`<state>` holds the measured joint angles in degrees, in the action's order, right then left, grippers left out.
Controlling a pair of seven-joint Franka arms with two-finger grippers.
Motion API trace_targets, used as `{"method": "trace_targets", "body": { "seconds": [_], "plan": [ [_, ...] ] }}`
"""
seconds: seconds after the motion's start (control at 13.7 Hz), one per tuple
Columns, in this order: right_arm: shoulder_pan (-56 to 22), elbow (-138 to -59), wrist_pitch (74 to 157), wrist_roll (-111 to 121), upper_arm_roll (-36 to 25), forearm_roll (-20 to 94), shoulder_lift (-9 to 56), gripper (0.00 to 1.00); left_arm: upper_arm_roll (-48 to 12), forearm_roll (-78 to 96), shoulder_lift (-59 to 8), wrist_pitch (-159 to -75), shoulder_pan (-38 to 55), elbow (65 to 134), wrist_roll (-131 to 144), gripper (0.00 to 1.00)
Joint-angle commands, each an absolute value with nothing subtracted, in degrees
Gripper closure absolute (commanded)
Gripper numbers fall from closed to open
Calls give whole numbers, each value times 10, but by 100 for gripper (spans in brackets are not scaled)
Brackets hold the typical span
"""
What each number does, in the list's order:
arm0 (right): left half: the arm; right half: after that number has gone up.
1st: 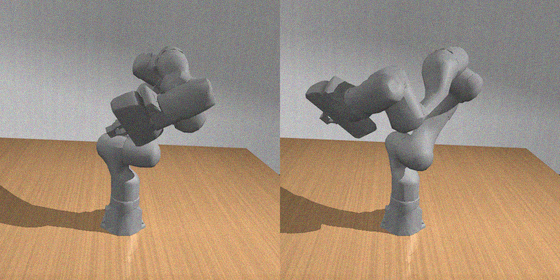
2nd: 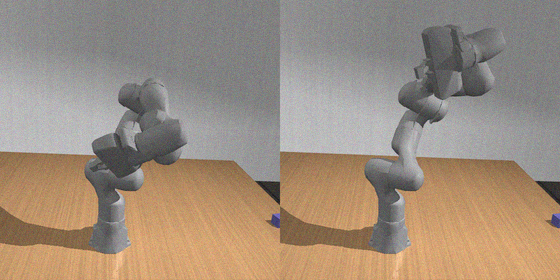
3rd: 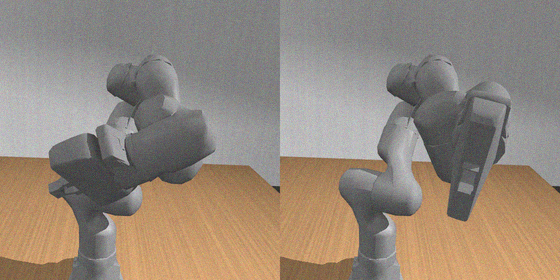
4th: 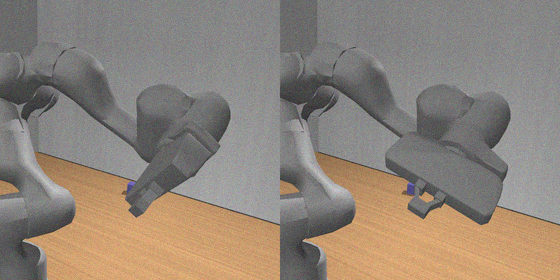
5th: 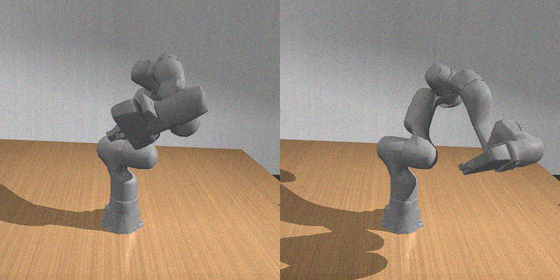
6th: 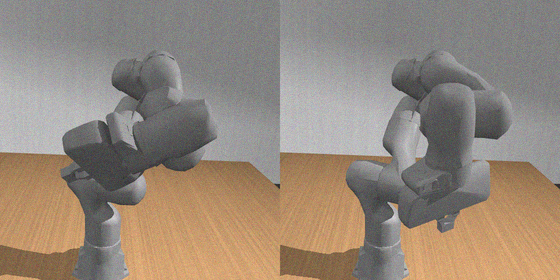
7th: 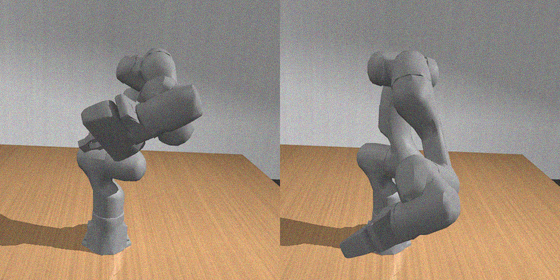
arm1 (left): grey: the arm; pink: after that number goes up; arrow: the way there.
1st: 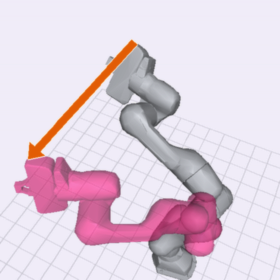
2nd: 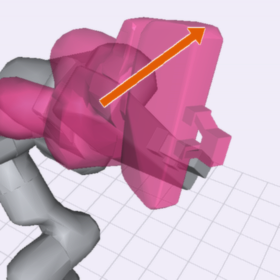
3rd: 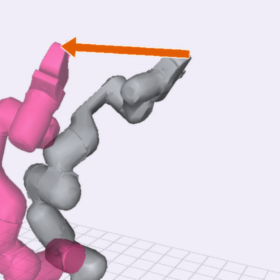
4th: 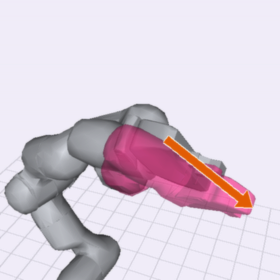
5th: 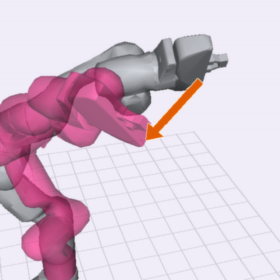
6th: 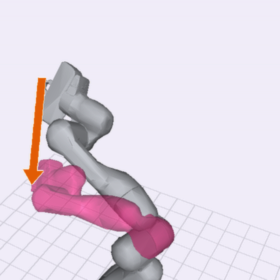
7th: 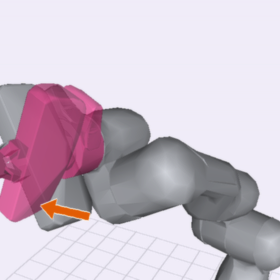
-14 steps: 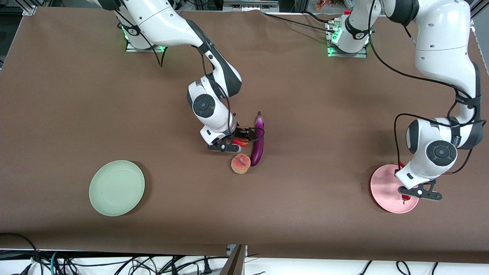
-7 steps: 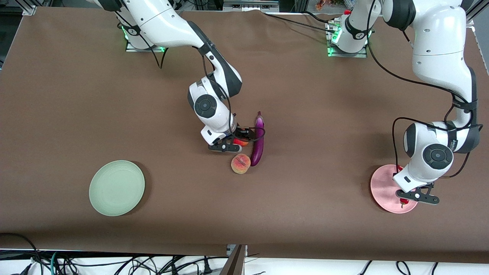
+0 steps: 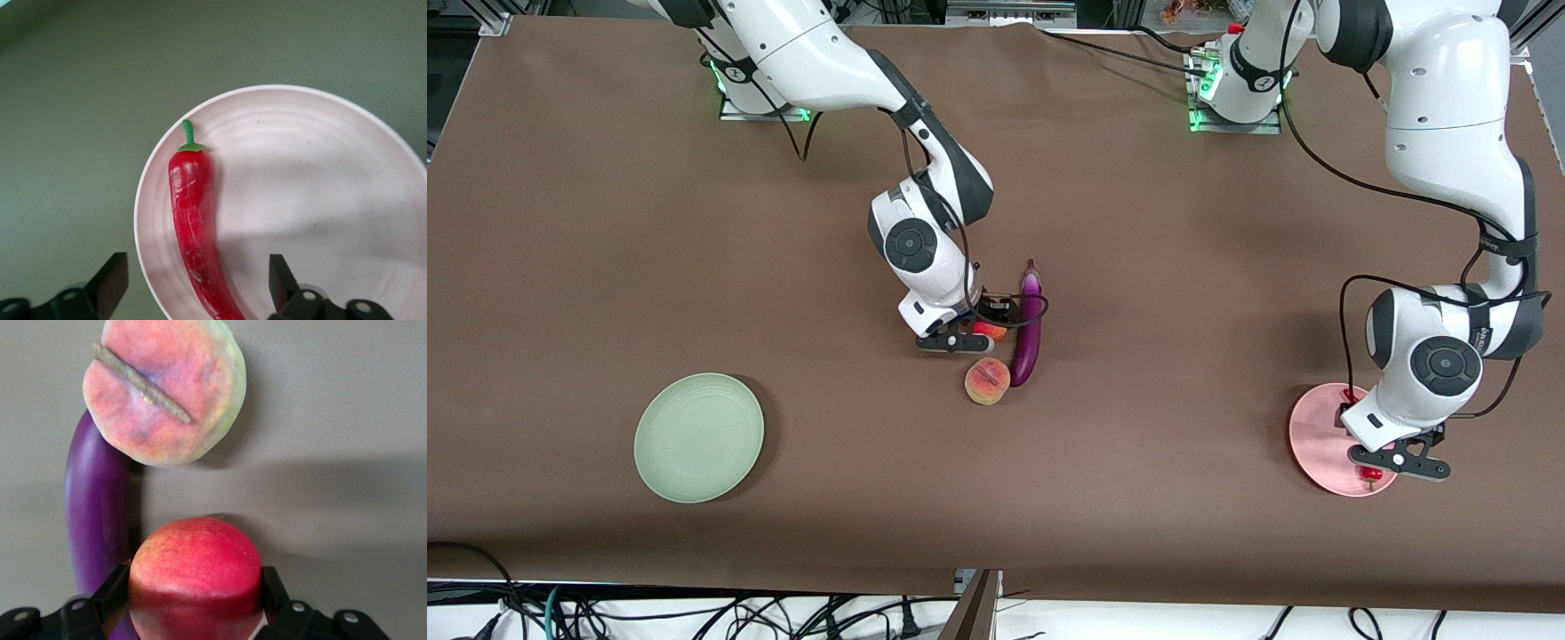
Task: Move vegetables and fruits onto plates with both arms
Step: 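Release the chili while the right gripper carries the apple to the green plate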
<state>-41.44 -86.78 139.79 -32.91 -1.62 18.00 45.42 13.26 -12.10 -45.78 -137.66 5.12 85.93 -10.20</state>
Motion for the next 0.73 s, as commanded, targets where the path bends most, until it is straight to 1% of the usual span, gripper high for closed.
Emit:
{"method": "trace_targets", "body": {
  "seconds": [0.0,0.07,0.15,0.22,0.36,0.44,0.51,0.66],
  "plan": [
    [-416,-853,1397,-323,-26,165,451,75,116,-125,-427,-1316,53,854,-99,0],
    [-413,-852,1391,-323,-32,156,438,75,115,-125,-418,-1310,54,855,-99,0],
    [-410,-850,1363,-316,-51,148,424,75,106,-119,-406,-1282,54,854,-98,0],
    [-401,-839,1315,-297,-68,139,409,75,84,-99,-388,-1244,54,853,-91,0],
    [-361,-806,1211,-217,-74,137,399,74,54,-55,-353,-1182,54,853,-44,0],
    [-339,-800,1177,-178,-77,136,389,74,27,-51,-343,-1159,54,854,-24,0],
    [-308,-800,1162,-124,-83,138,382,74,-1,-50,-334,-1141,54,858,9,0],
    [-245,-800,1142,-3,-83,142,379,74,-75,-51,-329,-1120,54,860,89,0]
  ]
}}
